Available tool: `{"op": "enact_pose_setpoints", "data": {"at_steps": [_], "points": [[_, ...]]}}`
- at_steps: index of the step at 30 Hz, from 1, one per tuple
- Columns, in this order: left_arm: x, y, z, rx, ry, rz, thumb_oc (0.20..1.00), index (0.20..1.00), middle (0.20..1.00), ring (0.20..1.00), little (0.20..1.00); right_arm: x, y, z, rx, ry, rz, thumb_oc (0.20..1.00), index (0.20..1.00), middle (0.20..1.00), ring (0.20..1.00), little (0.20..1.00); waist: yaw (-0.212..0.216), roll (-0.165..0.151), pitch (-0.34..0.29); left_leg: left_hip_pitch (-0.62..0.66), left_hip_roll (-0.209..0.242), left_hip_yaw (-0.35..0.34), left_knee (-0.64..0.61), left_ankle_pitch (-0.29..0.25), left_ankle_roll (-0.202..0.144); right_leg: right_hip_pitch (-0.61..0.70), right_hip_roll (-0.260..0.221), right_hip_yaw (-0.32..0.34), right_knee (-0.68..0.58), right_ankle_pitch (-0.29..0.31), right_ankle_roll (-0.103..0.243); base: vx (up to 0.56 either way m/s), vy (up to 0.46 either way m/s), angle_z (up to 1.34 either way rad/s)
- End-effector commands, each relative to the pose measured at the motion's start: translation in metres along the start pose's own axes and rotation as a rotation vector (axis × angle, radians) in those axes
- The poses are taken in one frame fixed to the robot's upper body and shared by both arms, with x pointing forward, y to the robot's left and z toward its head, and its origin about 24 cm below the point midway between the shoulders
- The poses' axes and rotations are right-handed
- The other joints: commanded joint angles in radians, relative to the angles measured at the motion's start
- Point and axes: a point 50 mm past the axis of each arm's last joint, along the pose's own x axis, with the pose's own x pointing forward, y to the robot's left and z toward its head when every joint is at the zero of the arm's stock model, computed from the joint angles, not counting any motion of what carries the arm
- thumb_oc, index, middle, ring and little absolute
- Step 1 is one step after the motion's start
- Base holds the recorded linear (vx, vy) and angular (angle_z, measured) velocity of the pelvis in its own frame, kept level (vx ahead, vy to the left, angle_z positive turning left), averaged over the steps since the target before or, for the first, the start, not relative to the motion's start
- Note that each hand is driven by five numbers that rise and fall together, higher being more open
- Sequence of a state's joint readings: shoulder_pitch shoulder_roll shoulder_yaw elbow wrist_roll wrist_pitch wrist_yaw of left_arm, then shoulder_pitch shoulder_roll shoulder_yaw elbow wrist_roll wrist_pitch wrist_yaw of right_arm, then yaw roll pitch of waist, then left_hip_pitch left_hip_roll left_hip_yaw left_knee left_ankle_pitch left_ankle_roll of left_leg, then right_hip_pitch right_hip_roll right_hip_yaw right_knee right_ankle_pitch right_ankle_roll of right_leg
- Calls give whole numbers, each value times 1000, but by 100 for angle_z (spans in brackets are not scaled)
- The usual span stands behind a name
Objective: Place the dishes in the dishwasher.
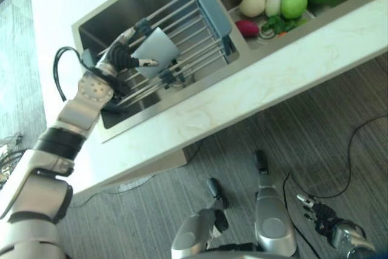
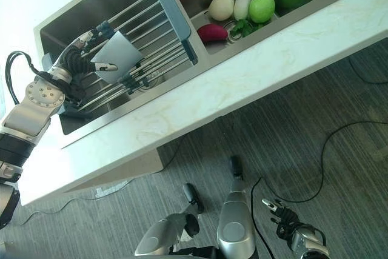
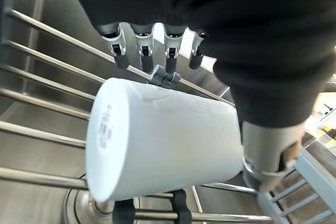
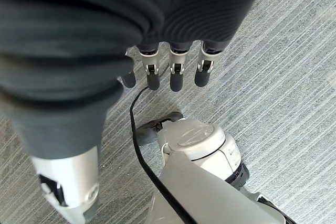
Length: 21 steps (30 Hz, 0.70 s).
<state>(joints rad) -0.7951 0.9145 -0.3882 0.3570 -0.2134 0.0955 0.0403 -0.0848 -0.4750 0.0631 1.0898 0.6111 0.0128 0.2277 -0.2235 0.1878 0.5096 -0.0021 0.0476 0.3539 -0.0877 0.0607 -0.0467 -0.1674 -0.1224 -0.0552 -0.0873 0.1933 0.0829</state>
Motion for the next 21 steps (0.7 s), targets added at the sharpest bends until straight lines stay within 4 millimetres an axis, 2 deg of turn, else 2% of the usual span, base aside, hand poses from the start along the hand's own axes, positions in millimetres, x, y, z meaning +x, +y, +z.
{"op": "enact_pose_setpoints", "data": {"at_steps": [1,11,21], "points": [[5,47,12,123,-11,174,1000,1000,1000,1000,1000,-6,-7,-18,27,37,-17,1000,1000,1000,1000,1000,-13,-19,-26,-75,26,-28,111,-51,-15,-59,-97,-22,176,-142,100,1,-4,-16],[11,48,2,204,77,186,1000,1000,1000,1000,1000,-6,-8,-8,13,14,-6,1000,1000,1000,1000,1000,-38,-23,6,-107,34,-21,135,-54,-16,-108,-88,7,197,-138,97,6,-10,-12],[13,33,-29,235,297,78,1000,1000,1000,1000,1000,-4,2,7,-5,-39,50,1000,1000,1000,1000,1000,-51,-25,10,-192,44,-7,163,-49,-16,-208,-87,23,227,-132,96,-1,11,-7]]}}
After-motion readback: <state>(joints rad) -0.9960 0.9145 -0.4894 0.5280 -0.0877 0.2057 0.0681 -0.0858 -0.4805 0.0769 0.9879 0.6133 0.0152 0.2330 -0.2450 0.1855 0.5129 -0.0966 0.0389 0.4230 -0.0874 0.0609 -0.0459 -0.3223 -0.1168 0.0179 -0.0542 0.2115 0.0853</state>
